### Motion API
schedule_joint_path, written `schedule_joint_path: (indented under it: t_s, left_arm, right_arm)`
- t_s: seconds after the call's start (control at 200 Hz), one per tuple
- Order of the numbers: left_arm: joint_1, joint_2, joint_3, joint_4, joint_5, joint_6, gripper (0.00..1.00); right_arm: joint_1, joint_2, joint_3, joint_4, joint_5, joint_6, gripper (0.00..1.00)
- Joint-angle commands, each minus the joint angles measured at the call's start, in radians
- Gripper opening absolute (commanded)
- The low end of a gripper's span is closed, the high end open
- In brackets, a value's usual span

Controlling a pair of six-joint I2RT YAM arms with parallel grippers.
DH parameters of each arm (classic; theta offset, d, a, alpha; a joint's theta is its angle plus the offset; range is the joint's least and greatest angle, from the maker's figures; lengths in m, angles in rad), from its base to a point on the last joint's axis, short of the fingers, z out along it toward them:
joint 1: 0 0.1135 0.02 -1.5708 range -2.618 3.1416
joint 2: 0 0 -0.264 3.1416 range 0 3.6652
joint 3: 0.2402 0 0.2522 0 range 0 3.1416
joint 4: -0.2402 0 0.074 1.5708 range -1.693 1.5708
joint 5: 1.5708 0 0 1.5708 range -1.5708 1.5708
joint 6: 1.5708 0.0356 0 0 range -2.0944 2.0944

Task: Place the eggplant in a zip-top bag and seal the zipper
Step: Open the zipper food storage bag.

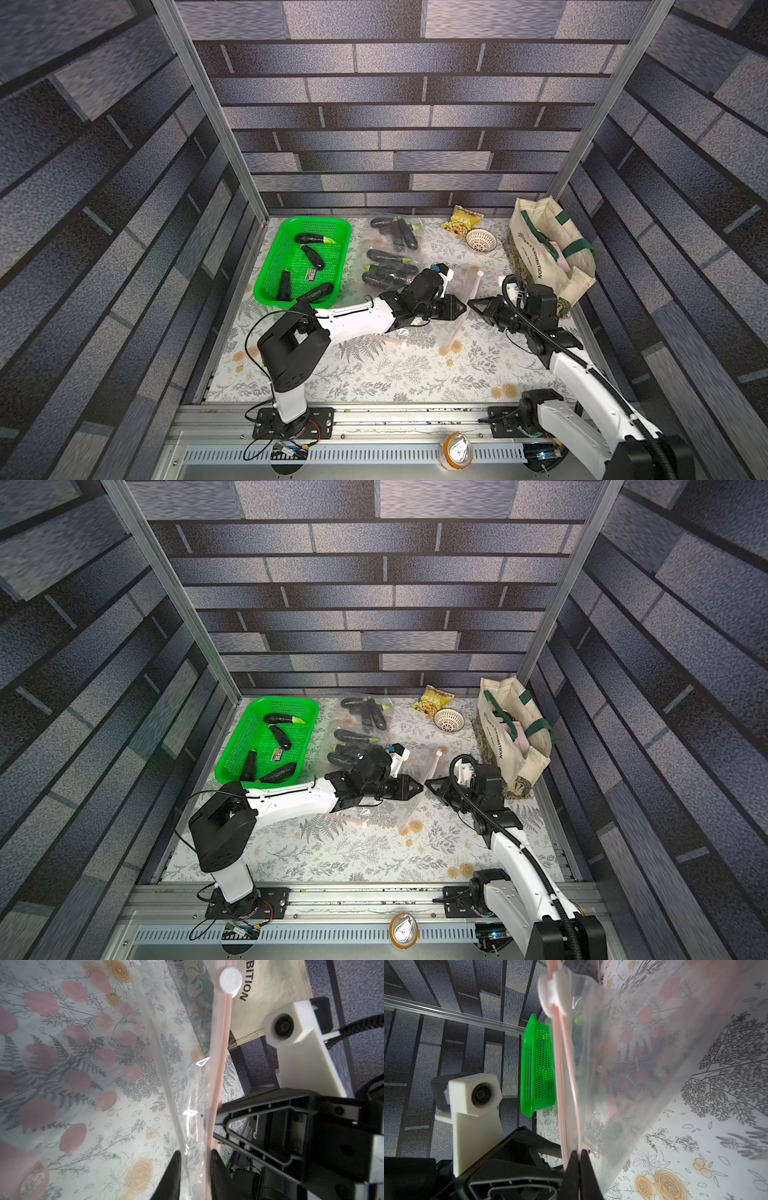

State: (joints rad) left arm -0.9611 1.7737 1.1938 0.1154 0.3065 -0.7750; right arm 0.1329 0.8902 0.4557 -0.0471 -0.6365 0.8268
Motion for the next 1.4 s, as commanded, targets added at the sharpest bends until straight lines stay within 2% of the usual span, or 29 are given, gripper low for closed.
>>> schedule_joint_path:
  t_s: [0.0,0.195,0.306,0.386,0.566,0.681,0.807,1.393]
  left_arm:
    - [-0.025,-0.047,0.078,-0.135,-0.077,0.087,0.31]
    - [-0.051,-0.030,0.147,-0.243,-0.131,0.151,0.26]
    - [-0.060,-0.025,0.173,-0.324,-0.199,0.167,0.17]
    - [-0.064,-0.028,0.183,-0.360,-0.244,0.179,0.15]
    - [-0.063,-0.044,0.171,-0.369,-0.283,0.186,0.16]
    - [-0.061,-0.061,0.155,-0.360,-0.296,0.186,0.23]
    - [-0.056,-0.083,0.121,-0.309,-0.281,0.179,0.28]
    - [-0.056,-0.031,0.155,-0.341,-0.317,0.170,0.22]
  right_arm:
    - [0.015,-0.017,0.041,-0.010,-0.003,-0.020,0.00]
    - [0.034,-0.023,0.061,-0.017,-0.013,-0.026,0.00]
    - [0.044,-0.026,0.074,-0.035,-0.009,-0.034,0.00]
    - [0.047,-0.030,0.081,-0.053,-0.004,-0.044,0.00]
    - [0.055,-0.027,0.084,-0.062,0.008,-0.052,0.00]
    - [0.057,-0.025,0.084,-0.063,0.015,-0.052,0.00]
    - [0.059,-0.019,0.088,-0.062,0.015,-0.052,0.00]
    - [0.091,-0.010,0.110,-0.044,-0.008,-0.044,0.00]
